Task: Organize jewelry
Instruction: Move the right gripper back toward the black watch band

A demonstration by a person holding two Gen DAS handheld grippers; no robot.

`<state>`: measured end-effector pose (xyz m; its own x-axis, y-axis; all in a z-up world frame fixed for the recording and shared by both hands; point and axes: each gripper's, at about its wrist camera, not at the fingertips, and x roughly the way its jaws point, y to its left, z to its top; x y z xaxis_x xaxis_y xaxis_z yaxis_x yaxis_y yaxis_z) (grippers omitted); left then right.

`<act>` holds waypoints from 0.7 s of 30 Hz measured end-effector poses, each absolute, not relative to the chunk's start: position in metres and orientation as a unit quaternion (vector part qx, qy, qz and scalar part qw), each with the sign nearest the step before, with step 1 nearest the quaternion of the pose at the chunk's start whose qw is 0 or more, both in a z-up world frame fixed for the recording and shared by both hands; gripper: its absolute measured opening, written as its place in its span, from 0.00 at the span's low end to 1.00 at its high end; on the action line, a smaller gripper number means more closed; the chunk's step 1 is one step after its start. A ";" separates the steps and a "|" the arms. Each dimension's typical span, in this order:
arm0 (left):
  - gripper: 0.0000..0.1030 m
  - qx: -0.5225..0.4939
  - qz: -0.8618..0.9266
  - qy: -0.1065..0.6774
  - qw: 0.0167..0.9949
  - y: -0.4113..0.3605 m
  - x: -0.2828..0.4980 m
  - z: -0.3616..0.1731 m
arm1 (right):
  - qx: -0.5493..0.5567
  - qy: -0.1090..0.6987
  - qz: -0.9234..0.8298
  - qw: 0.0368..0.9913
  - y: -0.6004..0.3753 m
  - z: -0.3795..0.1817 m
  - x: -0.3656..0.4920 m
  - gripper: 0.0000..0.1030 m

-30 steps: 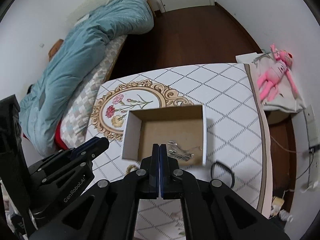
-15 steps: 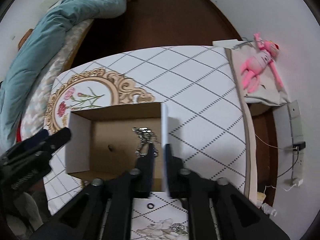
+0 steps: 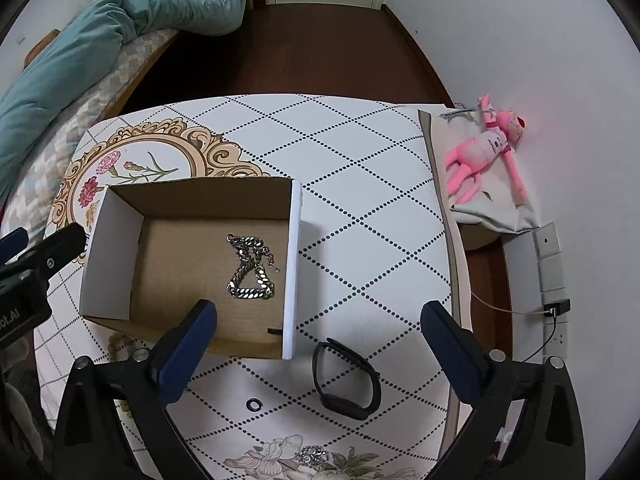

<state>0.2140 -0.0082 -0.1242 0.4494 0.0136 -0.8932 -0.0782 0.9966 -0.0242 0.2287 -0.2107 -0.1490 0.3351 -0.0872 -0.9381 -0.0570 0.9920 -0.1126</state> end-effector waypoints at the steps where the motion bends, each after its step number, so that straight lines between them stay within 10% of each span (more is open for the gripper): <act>1: 0.99 -0.031 0.028 0.522 0.852 -0.007 0.211 -0.122 | -0.064 0.573 -0.011 0.817 -0.210 -0.146 0.227 1.00; 21: 0.99 -0.020 0.031 0.430 0.902 -0.007 0.124 -0.036 | -0.044 0.482 -0.039 0.874 -0.211 -0.050 0.144 1.00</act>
